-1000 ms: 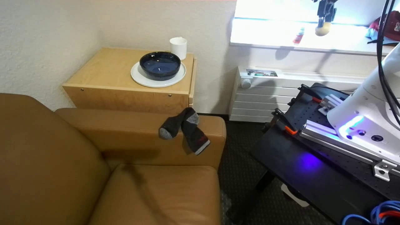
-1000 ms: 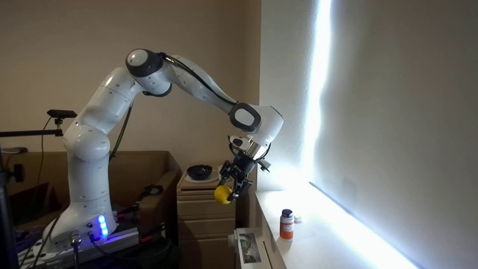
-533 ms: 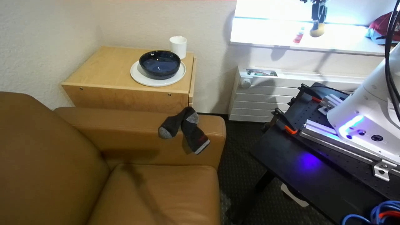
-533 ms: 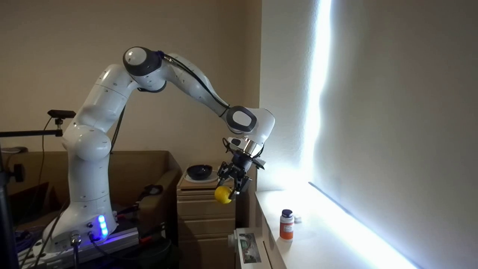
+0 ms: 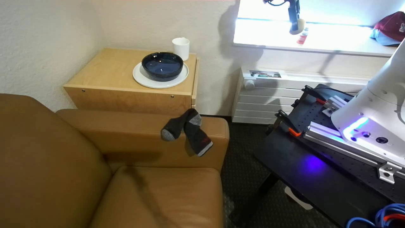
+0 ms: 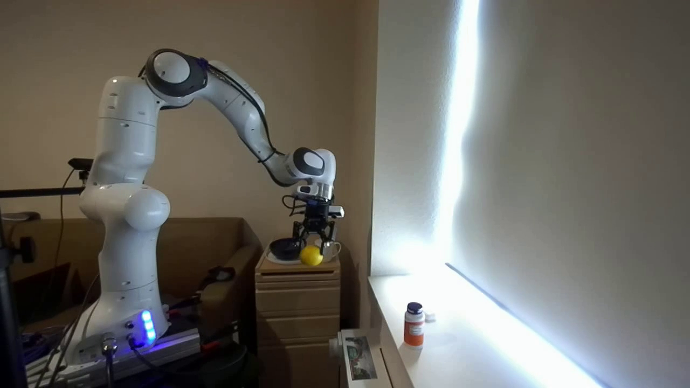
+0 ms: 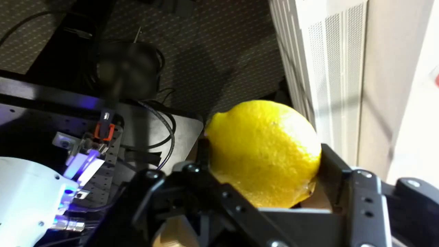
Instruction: Put the mug on the nightstand and put the lemon in the bowl on the plate
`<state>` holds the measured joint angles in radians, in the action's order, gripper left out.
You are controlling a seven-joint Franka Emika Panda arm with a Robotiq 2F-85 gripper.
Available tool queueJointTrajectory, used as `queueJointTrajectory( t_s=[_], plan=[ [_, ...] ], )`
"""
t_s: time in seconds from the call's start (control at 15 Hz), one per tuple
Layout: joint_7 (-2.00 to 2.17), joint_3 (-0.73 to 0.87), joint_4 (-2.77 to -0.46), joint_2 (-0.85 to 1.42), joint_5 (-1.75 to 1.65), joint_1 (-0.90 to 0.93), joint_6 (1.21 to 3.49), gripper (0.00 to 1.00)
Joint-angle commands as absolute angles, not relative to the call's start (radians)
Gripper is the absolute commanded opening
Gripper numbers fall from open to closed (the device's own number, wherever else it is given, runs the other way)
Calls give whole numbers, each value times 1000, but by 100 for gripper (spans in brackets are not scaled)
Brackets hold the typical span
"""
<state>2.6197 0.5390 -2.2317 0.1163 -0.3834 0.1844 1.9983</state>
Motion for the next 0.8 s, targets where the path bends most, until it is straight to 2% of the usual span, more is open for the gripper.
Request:
queueJointTrajectory(
  t_s=[0.0,0.2,0.27,0.33,0.73],
  plan=[
    [2613,580,-2243,91,-391,247,2007,75],
    [2604,639,-2252,65,-397,304,2013,75],
    [2604,645,-2254,65,-398,304,2016,50],
    [2562,483,-2237,100,-384,164,2029,50],
    [2553,118,-2199,113,-399,175,2012,50]
  ],
)
